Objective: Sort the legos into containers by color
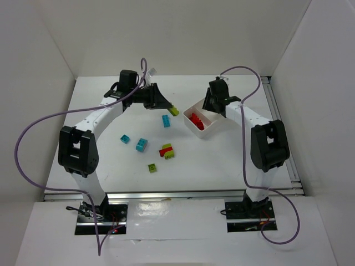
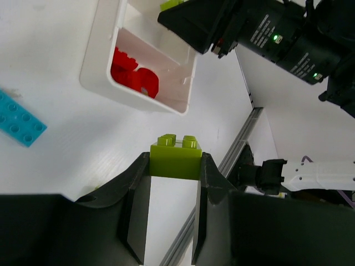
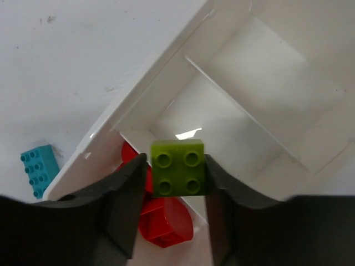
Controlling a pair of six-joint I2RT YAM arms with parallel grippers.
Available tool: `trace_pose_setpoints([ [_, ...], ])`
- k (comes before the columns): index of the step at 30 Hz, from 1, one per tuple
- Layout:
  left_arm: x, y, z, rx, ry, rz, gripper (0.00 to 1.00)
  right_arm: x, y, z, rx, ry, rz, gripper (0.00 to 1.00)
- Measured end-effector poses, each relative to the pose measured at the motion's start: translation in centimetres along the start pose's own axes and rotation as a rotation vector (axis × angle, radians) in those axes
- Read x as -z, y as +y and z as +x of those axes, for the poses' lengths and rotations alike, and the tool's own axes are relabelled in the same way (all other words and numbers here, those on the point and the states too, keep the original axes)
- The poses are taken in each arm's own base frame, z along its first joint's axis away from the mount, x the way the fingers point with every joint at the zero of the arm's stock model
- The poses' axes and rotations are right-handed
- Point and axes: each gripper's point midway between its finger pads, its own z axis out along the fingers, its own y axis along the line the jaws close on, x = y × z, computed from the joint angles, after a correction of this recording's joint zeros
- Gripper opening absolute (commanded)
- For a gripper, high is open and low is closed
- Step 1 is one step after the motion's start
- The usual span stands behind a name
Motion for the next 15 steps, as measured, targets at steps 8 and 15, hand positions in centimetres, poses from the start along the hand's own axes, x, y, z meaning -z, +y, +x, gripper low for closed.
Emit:
trace_pose_setpoints([
  [8, -3.3, -1.4, -2.2, -0.018, -0.005, 0.017, 0.00, -0.5, -0.7, 0.2, 0.013, -0.001, 0.035, 0.89],
  [15, -5.6, -0.4, -2.9, 0.027, 0.005, 0.016, 0.00, 0.6, -1.5, -1.1, 0.004, -0.031, 0.059, 0.79],
])
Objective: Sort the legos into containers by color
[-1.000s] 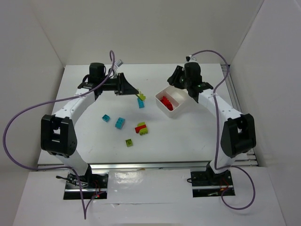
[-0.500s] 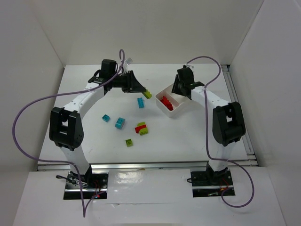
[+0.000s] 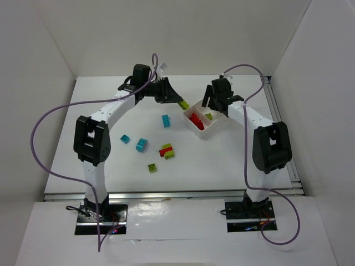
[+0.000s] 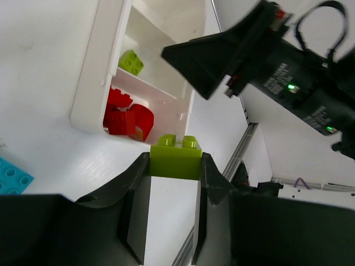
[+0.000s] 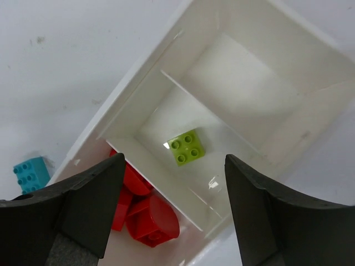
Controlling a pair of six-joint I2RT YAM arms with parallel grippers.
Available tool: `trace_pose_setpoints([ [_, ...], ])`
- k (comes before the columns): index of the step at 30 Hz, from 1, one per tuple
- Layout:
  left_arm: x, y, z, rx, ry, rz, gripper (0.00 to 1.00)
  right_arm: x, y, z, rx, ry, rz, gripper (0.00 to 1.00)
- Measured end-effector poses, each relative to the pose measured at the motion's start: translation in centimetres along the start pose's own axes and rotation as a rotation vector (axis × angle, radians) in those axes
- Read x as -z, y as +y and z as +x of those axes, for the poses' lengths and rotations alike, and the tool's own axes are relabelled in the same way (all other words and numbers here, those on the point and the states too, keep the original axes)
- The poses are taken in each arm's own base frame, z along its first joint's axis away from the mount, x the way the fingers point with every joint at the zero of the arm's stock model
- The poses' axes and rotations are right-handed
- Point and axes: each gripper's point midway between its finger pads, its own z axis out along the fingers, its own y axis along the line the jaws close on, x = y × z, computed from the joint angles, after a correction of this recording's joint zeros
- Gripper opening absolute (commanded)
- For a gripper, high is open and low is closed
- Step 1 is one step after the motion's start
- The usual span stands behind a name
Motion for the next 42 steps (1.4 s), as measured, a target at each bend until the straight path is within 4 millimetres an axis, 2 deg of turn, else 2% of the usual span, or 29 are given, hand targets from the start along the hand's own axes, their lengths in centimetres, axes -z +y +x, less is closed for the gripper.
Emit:
trace_pose_setpoints([
  [1, -0.5, 0.0, -0.1, -0.001, 0.000, 0.004, 0.00, 0.5, -0.3, -0.7, -0.008, -0.017, 0.006, 0.75],
  [4, -2.3, -0.2, -0.4, 0.004, 0.008, 0.021, 0.00, 2.9, -1.8, -2.6, -0.039, -0.079, 0.027, 0.74],
  [10, -8.2, -1.6, -1.2, -0.043, 0.014, 0.071, 0.00, 10.2, -6.4, -6.1, -0.143, -0.234, 0.078, 0.74],
  [15, -13.0, -1.9, -1.3, -0.072, 0.011, 0.098, 0.00, 14.6, -9.4, -7.0, -0.208, -0.315, 0.115, 0.74],
  [19, -15.4, -0.7, -0.9, -0.062, 0.009, 0.099, 0.00, 16.1, -10.2, -7.0, -0.222, -0.327, 0.131, 0.74],
  [20, -15.8, -0.3, -0.7, -0.053, 0.011, 0.095, 0.06, 16.2, -10.4, -6.8, -0.222, -0.320, 0.136, 0.74],
  [21, -16.0, 0.1, -0.6, -0.048, 0.013, 0.089, 0.21, 16.2, -10.5, -6.6, -0.220, -0.312, 0.140, 0.74],
  [22, -16.4, 0.5, -0.3, -0.042, 0.015, 0.084, 0.44, 16.2, -10.6, -6.3, -0.219, -0.302, 0.145, 0.74],
  [26, -16.9, 1.1, -0.1, -0.021, 0.015, 0.080, 0.76, 15.9, -11.0, -5.1, -0.209, -0.265, 0.162, 0.74],
  [28, -16.9, 0.7, -0.3, -0.018, 0.010, 0.096, 0.81, 15.8, -11.1, -4.8, -0.208, -0.256, 0.165, 0.74],
  [30, -16.9, 0.0, -0.8, -0.026, -0.003, 0.115, 0.94, 15.8, -11.2, -4.4, -0.207, -0.246, 0.168, 0.74],
  [34, -17.0, -0.8, -0.6, -0.040, -0.001, 0.131, 0.95, 15.7, -11.0, -4.2, -0.205, -0.239, 0.154, 0.74],
  [37, -16.6, -2.3, -0.3, -0.056, 0.010, 0.147, 0.89, 15.6, -10.6, -4.1, -0.203, -0.230, 0.134, 0.74],
  [38, -16.1, -2.9, -0.1, -0.075, 0.016, 0.151, 0.84, 15.6, -10.4, -4.1, -0.202, -0.226, 0.125, 0.74],
  [40, -14.4, -4.4, 0.2, -0.096, 0.027, 0.144, 0.80, 15.6, -10.0, -4.0, -0.195, -0.219, 0.098, 0.74],
  [42, -11.8, -6.3, 0.4, -0.140, 0.027, 0.121, 0.79, 15.6, -9.4, -3.7, -0.177, -0.207, 0.061, 0.74],
])
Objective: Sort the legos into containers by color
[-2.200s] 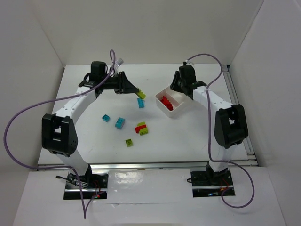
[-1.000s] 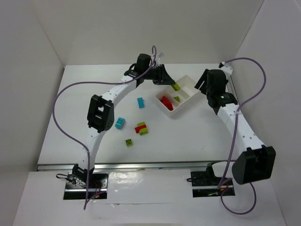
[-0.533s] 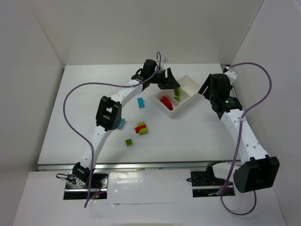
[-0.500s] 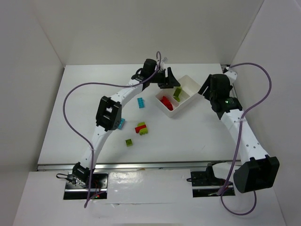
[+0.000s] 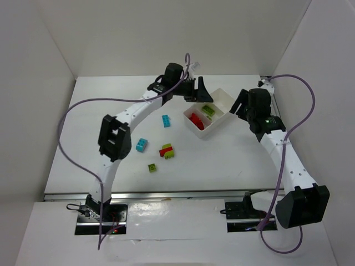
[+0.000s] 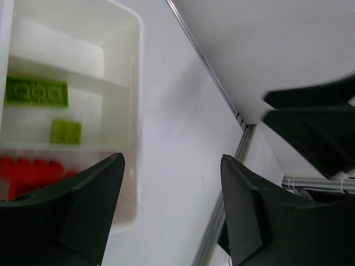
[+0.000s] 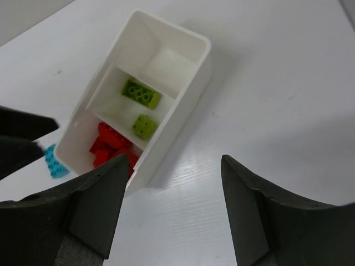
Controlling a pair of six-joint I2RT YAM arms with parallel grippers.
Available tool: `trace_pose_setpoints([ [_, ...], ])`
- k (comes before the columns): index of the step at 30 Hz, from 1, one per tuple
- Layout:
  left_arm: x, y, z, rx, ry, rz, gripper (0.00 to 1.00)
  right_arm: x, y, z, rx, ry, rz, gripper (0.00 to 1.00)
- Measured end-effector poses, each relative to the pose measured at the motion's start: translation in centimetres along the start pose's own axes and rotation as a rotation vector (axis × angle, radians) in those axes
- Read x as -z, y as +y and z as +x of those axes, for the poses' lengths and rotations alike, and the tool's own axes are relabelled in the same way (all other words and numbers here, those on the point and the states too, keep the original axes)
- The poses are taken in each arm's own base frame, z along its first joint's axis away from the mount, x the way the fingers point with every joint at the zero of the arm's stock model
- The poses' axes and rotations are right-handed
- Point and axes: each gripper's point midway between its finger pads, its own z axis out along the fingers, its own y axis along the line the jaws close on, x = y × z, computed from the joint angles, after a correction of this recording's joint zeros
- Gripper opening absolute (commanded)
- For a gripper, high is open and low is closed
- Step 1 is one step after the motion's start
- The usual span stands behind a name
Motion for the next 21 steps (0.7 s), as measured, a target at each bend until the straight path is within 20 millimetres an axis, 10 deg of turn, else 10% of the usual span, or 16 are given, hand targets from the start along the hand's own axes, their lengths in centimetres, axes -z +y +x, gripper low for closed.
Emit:
trace_pose_setpoints([
  [7, 14.9, -4.3, 0.0, -0.117, -0.146, -0.225, 0.78, 1.7, 8.2, 5.0, 0.124, 0.112, -0.346, 0.80],
  [13, 28.4, 5.6, 0.6, 0.055, -0.335, -0.632, 0.79, 7.0, 18.5, 18.4, 0.408, 0.343, -0.676, 0.84],
  [21, 34.5, 12.1, 4.2, 0.252, -0.330, -0.868, 0.79, 9.5, 23.6, 32.8, 0.710, 0.564, -0.766, 0.88],
])
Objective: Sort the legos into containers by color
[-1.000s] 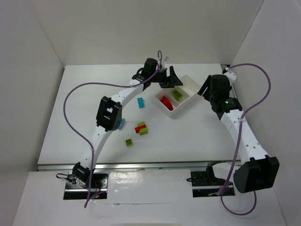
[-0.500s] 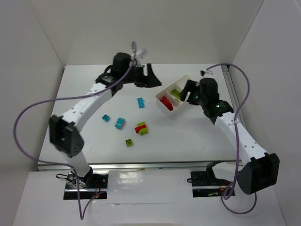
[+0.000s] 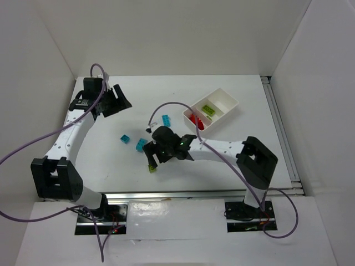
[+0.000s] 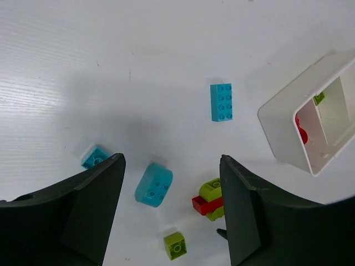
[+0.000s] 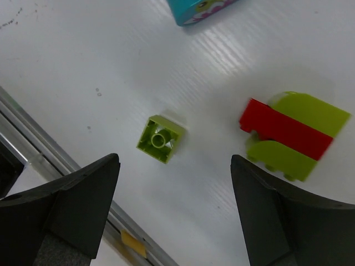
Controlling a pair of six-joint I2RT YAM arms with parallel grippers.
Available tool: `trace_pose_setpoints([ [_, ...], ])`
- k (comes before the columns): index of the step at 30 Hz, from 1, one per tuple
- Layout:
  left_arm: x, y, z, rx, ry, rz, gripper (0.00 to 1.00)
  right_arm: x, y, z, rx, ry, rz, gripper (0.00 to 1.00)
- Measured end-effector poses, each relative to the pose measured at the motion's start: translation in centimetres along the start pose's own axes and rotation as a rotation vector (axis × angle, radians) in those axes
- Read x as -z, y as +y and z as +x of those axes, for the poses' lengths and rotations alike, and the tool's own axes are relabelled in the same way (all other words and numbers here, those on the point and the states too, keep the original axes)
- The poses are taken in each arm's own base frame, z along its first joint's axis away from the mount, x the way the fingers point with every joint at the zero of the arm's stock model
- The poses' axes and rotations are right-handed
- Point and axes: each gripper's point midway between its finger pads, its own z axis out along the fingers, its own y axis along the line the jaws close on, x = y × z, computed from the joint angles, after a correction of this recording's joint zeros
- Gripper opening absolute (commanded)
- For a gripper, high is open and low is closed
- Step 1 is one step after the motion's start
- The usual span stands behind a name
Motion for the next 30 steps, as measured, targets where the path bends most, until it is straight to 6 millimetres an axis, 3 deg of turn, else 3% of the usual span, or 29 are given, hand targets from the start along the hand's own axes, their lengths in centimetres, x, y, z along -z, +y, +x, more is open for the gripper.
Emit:
trace_pose_setpoints([
  [6, 0.7, 0.1, -0.5, 0.005, -0.019, 0.000, 0.79, -2.9, 1.9, 0.7, 0.062, 0.042, 0.005, 0.87],
  [10, 0.9, 0.6, -0.4, 0.011, -0.022, -0.007, 0.79, -4.6, 2.3, 0.1, 0.081, 0.048, 0.010, 0.80],
  [15, 0.9, 1.1, -0.3, 0.020, -0.017, -0.017, 0.78, -5.8, 2.0, 1.2, 0.104, 0.099, 0.039, 0.75],
  [22, 0.9, 1.1, -0.3, 0.022, -0.015, -0.014, 0.78, -5.7, 1.7, 2.9, 0.134, 0.152, 0.103, 0.75],
  [30, 0.8, 1.1, 0.1, 0.024, -0.002, -0.006, 0.78, -5.3, 1.5, 3.8, 0.146, 0.195, 0.142, 0.58],
])
